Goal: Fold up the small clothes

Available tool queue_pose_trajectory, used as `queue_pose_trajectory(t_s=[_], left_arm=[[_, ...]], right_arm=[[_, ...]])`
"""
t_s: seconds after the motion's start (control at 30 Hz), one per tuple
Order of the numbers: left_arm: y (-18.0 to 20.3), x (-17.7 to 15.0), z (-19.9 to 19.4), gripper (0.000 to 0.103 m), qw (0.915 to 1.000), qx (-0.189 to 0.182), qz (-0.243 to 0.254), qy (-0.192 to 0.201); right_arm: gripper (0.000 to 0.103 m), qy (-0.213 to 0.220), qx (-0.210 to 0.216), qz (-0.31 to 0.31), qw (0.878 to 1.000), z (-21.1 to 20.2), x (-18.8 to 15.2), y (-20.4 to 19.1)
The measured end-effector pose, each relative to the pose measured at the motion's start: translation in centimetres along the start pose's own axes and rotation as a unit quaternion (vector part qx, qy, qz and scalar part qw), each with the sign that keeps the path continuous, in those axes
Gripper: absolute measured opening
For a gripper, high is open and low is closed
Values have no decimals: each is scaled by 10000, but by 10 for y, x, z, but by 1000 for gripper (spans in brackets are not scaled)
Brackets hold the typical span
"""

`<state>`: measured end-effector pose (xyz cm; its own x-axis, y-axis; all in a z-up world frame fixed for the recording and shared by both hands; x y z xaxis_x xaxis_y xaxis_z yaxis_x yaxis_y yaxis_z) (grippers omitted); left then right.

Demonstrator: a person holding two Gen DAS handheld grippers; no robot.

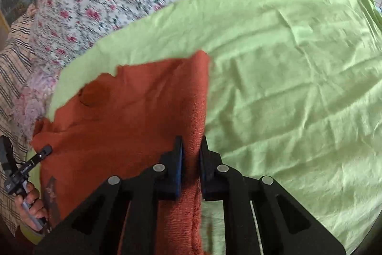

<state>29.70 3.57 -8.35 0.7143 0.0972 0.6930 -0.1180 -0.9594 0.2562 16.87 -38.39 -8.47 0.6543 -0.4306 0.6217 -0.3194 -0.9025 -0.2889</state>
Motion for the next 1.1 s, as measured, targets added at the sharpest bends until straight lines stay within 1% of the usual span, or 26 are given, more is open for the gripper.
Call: queue_pose_trajectory(t_s=[0.03, 0.1, 0.13, 0.2, 0.23, 0.27, 0.3, 0.33, 0.37, 0.43, 0.53, 0.57, 0.6, 0.63, 0.67, 0.7, 0.73, 0.77, 0.8, 0.83, 0.87, 0.9, 0.93, 0.97, 1.03, 1.1], left_arm=[[-5, -3, 2, 10, 9999, -39, -59, -90], [-13, -6, -1, 18, 9999, 5, -89, -120], [-15, -6, -2, 19, 9999, 25, -93, -104], [-19, -7, -3, 24, 9999, 28, -129, -90], [-21, -8, -3, 24, 9998, 46, -164, -107], [-22, -9, -2, 24, 9997, 58, -178, -135], [-22, -10, -2, 24, 9997, 76, -178, -143], [-22, -11, -3, 24, 9997, 103, -161, -144], [-23, -12, -4, 24, 9997, 137, -132, -147], [-28, -15, -9, 24, 9996, 200, -64, -169], [-35, -18, -24, 24, 9996, 281, 3, -101], [-39, -18, -30, 26, 9995, 316, 24, -63], [-45, -19, -38, 33, 9993, 367, 51, 1], [-52, -20, -46, 38, 9991, 419, 54, 59], [-60, -19, -53, 43, 9989, 459, 31, 106], [-70, -19, -59, 49, 9987, 487, -30, 136], [-80, -17, -64, 53, 9981, 580, -96, 160], [-94, -16, -69, 59, 9969, 736, -192, 209], [-112, -13, -75, 61, 9948, 915, -331, 289], [-126, -11, -79, 63, 9929, 1048, -451, 327], [-147, -8, -83, 67, 9896, 1236, -650, 346], [-163, -5, -85, 70, 9868, 1355, -805, 363], [-186, -1, -89, 71, 9822, 1531, -1009, 402], [-202, 2, -92, 71, 9790, 1664, -1099, 434], [-237, 14, -96, 72, 9681, 2132, -1216, 510], [-266, 29, -98, 72, 9569, 2586, -1184, 587]], right_arm=[[13, -34, -29, 25, 10000, 2, -4, 2], [13, -89, -136, -6, 9999, 0, -3, 0], [14, -68, -285, -43, 9996, -5, -1, -2], [19, 181, -605, -283, 9976, -23, 4, -16], [19, 325, -566, -348, 9973, -32, 6, -27], [26, 406, -369, -385, 9978, -41, 3, -39], [36, 381, -213, -429, 9981, -42, -1, -48], [40, 269, -86, -496, 9984, -40, -8, -54], [42, 96, -65, -562, 9984, -33, -17, -57], [41, -330, -267, -661, 9969, -16, -36, -54], [42, -314, -272, -557, 9976, -25, -41, -50], [42, -300, -245, -466, 9982, -30, -40, -49], [42, -233, -138, -376, 9989, -40, -40, -51], [43, -172, -17, -331, 9993, -48, -40, -53], [45, -117, 61, -333, 9994, -56, -41, -57], [51, -69, 105, -368, 9992, -62, -42, -64], [54, -32, 160, -399, 9991, -66, -45, -71], [60, 3, 289, -430, 9987, -72, -50, -77], [65, 14, 396, -445, 9982, -76, -55, -83], [66, 19, 497, -458, 9977, -80, -61, -88], [68, 10, 603, -459, 9971, -83, -67, -94], [69, -10, 747, -409, 9964, -82, -73, -102], [69, -22, 859, -346, 9957, -80, -76, -108], [69, -34, 946, -292, 9951, -81, -83, -112], [70, -15, 960, -279, 9950, -80, -90, -122], [74, -32, 983, -377, 9944, -77, -94, -130]])
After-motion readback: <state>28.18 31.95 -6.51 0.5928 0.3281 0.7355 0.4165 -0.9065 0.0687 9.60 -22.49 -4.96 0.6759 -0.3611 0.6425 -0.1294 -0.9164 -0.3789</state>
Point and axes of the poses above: each gripper's, at about its wrist camera, not at the fingertips, and z roughly the way its jaws point, y to its right, x to its top, the point moved 4 cm from there along z, roughly the way its jaws point, and after that the axes turned 6 degrees about y, right-handed, at the moved point
